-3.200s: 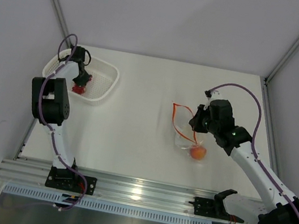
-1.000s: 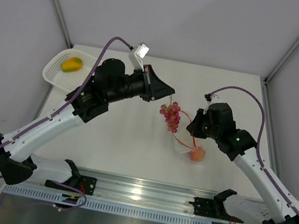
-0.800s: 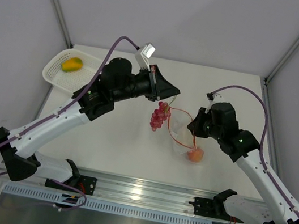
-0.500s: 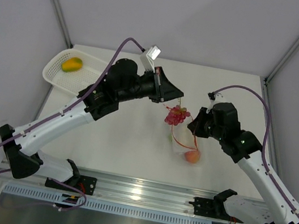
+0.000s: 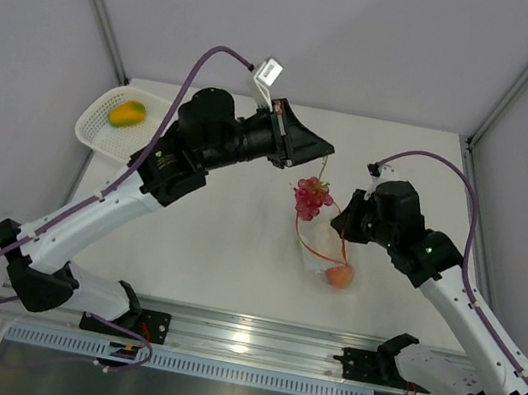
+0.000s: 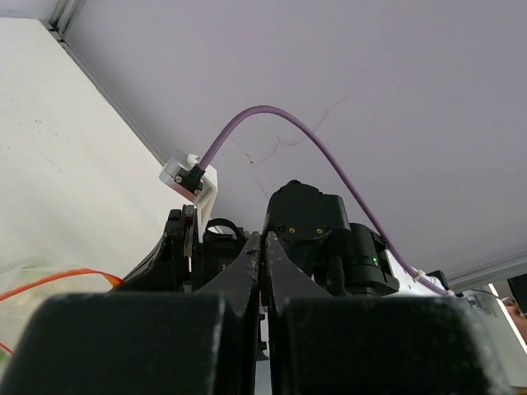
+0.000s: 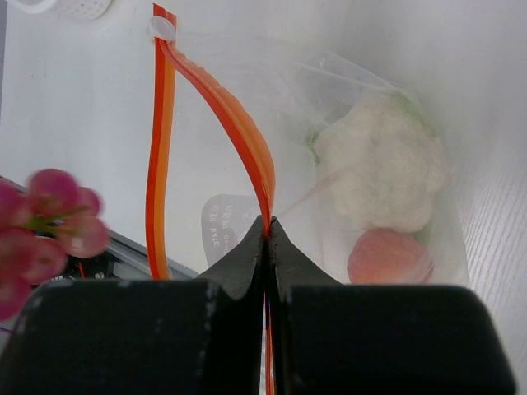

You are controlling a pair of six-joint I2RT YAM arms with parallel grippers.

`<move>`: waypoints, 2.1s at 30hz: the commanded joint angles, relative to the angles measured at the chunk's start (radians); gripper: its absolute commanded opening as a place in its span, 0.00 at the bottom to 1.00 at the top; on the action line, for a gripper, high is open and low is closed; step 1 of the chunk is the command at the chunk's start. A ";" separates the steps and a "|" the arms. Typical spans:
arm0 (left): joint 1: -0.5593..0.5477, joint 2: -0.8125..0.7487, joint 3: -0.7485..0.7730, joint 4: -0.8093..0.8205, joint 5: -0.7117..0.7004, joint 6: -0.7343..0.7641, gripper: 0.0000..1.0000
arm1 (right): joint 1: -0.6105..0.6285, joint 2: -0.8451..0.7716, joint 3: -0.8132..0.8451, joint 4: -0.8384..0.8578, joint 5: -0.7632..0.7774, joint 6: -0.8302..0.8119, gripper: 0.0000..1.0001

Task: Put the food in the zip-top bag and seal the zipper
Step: Place the fake fruit in the zipper food storage bag.

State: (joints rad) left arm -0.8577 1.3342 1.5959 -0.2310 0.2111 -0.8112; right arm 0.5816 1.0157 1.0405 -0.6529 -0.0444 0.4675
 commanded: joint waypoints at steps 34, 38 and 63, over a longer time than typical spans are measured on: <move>-0.095 -0.026 -0.352 0.174 0.076 -0.114 0.01 | -0.077 -0.008 0.073 0.016 -0.064 0.019 0.00; -0.115 0.008 -0.367 0.183 0.083 -0.121 0.01 | -0.077 -0.011 0.079 0.016 -0.066 0.019 0.00; -0.124 0.007 -0.357 -0.080 -0.176 0.070 0.80 | -0.078 -0.039 0.070 -0.005 -0.064 0.017 0.00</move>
State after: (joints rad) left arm -0.9817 1.3983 1.1816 -0.2310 0.1463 -0.8177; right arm 0.5064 1.0061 1.0954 -0.6842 -0.0963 0.4786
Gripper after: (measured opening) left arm 0.777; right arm 0.003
